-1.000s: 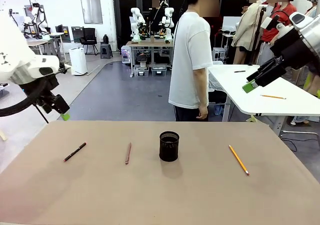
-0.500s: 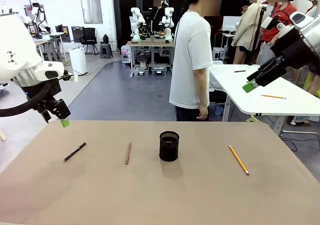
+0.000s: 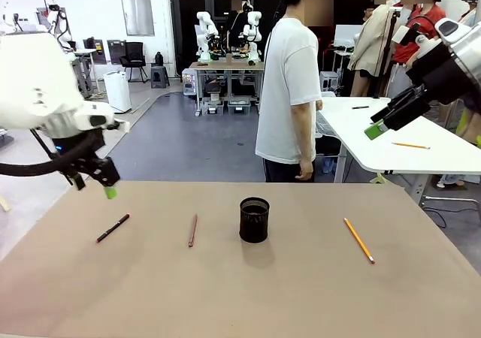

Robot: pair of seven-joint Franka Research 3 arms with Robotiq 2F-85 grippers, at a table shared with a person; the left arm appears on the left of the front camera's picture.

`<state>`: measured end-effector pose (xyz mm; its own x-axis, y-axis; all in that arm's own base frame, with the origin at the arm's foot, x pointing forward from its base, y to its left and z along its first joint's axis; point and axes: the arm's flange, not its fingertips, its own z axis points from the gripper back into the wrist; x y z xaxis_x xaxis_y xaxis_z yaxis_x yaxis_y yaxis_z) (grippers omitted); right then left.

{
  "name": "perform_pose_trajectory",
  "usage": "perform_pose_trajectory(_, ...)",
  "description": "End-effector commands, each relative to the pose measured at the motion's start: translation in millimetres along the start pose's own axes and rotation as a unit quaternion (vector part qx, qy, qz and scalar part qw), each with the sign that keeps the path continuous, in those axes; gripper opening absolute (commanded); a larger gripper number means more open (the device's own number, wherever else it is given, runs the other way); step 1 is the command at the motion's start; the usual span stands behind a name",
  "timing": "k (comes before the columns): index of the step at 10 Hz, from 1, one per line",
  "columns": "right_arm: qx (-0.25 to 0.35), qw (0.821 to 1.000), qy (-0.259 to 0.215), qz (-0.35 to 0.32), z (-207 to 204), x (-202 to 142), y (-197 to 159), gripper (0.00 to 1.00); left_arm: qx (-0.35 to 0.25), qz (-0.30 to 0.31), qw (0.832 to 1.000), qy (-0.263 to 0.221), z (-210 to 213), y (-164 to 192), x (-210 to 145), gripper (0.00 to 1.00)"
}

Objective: Place the pens into the pen holder.
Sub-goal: Pick up a writing instrument from the table and place it into the Pen holder.

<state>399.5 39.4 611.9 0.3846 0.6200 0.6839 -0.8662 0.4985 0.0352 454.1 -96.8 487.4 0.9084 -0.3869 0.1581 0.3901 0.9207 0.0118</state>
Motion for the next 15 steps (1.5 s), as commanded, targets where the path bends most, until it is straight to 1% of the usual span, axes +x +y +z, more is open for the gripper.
perform_pose_trajectory(1, 0.007, 1.0, -0.008, 0.004, 0.4, 0.2, -0.8, 1.0, 0.01, 0.05, 0.999, 0.006, -16.6, -30.9, 34.5, 1.0)
perform_pose_trajectory(2, 0.007, 1.0, -0.008, 0.004, 0.4, 0.2, -0.8, 1.0, 0.012, 0.075, 0.997, 0.005, -20.0, -39.6, 38.9, 1.0)
perform_pose_trajectory(3, 0.007, 1.0, -0.008, 0.004, 0.4, 0.2, -0.8, 1.0, 0.01, 0.083, 0.996, 0.002, -31.8, -51.9, 46.8, 1.0)
perform_pose_trajectory(4, 0.007, 1.0, -0.008, 0.004, 0.4, 0.2, -0.8, 1.0, 0.024, 0.105, 0.994, -0.001, -47.4, -69.6, 55.9, 1.0)
perform_pose_trajectory(5, 0.007, 1.0, -0.008, 0.004, 0.4, 0.2, -0.8, 1.0, 0.024, 0.109, 0.994, -0.004, -56.6, -74.7, 62.3, 1.0)
perform_pose_trajectory(6, 0.007, 1.0, -0.008, 0.004, 0.4, 0.2, -0.8, 1.0, 0.035, 0.127, 0.991, -0.016, -66.1, -81.2, 72.4, 1.0)
perform_pose_trajectory(7, 0.007, 1.0, -0.008, 0.004, 0.4, 0.2, -0.8, 1.0, 0.085, 0.14, 0.986, -0.031, -76.7, -84.6, 83.3, 1.0)
perform_pose_trajectory(8, 0.007, 1.0, -0.008, 0.004, 0.4, 0.2, -0.8, 1.0, 0.095, 0.143, 0.984, -0.037, -86.6, -92.2, 101.6, 1.0)
perform_pose_trajectory(9, 0.007, 1.0, -0.008, 0.004, 0.4, 0.2, -0.8, 1.0, 0.089, 0.15, 0.984, -0.029, -93.9, -97.7, 116.8, 1.0)
perform_pose_trajectory(10, 0.007, 1.0, -0.008, 0.004, 0.4, 0.2, -0.8, 1.0, 0.091, 0.143, 0.985, -0.016, -104.4, -97.0, 133.1, 1.0)
perform_pose_trajectory(11, 0.007, 1.0, -0.008, 0.004, 0.4, 0.2, -0.8, 1.0, 0.064, 0.141, 0.988, -0.001, -111.4, -97.6, 142.8, 1.0)
perform_pose_trajectory(12, 0.007, 1.0, -0.008, 0.004, 0.4, 0.2, -0.8, 1.0, 0.03, 0.136, 0.99, 0.006, -109.1, -93.7, 143.1, 1.0)
perform_pose_trajectory(13, 0.007, 1.0, -0.008, 0.004, 0.4, 0.2, -0.8, 1.0, 0.076, 0.136, 0.988, -0.02, -110.9, -96.2, 123.8, 1.0)
perform_pose_trajectory(15, 0.007, 1.0, -0.008, 0.004, 0.4, 0.2, -0.8, 1.0, 0.076, 0.136, 0.988, -0.02, -110.9, -96.2, 123.8, 1.0)
